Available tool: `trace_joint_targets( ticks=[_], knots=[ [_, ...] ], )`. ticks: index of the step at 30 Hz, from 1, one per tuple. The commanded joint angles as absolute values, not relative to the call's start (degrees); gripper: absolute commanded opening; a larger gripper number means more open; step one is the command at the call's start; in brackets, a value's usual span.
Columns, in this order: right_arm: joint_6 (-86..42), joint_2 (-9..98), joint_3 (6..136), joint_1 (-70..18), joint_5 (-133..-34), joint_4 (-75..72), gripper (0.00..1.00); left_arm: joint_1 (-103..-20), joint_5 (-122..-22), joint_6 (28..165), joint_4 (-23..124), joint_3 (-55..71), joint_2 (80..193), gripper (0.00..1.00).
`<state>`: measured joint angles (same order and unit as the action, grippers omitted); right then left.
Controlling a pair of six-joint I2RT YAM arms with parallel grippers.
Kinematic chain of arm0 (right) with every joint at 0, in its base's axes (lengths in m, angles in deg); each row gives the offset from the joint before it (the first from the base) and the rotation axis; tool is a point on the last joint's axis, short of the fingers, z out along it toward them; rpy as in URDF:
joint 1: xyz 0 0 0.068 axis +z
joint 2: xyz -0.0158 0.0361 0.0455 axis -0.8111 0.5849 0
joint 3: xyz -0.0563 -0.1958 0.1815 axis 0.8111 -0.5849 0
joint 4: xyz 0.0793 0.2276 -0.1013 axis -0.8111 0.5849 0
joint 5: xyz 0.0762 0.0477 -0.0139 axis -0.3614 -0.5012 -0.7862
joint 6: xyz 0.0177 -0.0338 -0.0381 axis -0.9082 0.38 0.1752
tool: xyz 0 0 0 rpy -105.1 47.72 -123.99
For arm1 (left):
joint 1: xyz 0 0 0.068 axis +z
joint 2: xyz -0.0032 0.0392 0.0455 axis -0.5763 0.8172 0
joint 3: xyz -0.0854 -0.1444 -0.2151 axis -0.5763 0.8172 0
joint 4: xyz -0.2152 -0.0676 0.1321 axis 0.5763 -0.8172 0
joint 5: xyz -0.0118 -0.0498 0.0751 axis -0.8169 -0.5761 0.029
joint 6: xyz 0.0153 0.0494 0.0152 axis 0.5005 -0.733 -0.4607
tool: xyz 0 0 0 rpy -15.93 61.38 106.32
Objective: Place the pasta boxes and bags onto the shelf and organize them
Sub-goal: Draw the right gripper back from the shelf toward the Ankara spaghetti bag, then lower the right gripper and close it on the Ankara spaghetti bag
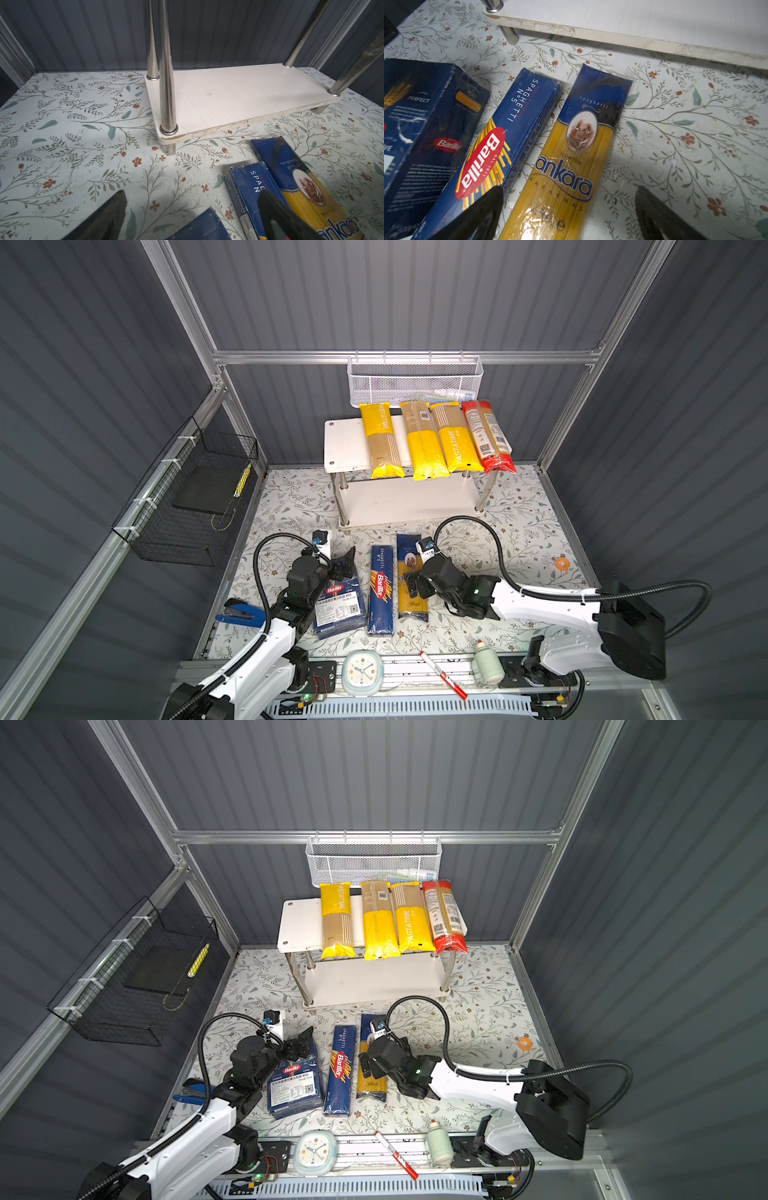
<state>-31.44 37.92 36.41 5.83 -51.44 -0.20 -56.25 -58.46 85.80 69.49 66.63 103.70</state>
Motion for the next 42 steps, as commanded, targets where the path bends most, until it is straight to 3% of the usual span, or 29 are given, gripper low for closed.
trace_joint_targets(
  ticks=[1, 7, 11, 19, 42],
  knots=[
    [-33.7, 41.3, 40.0, 5.5, -50.5, 4.0, 0.99, -56.3, -58.0, 85.6, 70.5, 65.4, 104.0, 0.99],
    [-37.3, 43.7, 40.0, 5.5, -48.4, 3.6, 0.99, -56.3, -57.8, 85.7, 70.4, 65.3, 104.1, 0.99],
    [-37.7, 48.0, 45.8, 5.4, -47.6, 11.0, 0.99, -56.3, -57.2, 86.0, 70.4, 65.3, 104.1, 0.99],
    [-37.0, 55.0, 52.7, 5.2, -52.3, 14.8, 0.99, -56.3, -57.0, 86.0, 70.2, 65.0, 104.7, 0.99],
    [-40.6, 57.1, 49.3, 3.3, -54.7, 14.9, 0.99, -56.3, -57.5, 85.9, 70.3, 64.9, 104.8, 0.99]
  ],
)
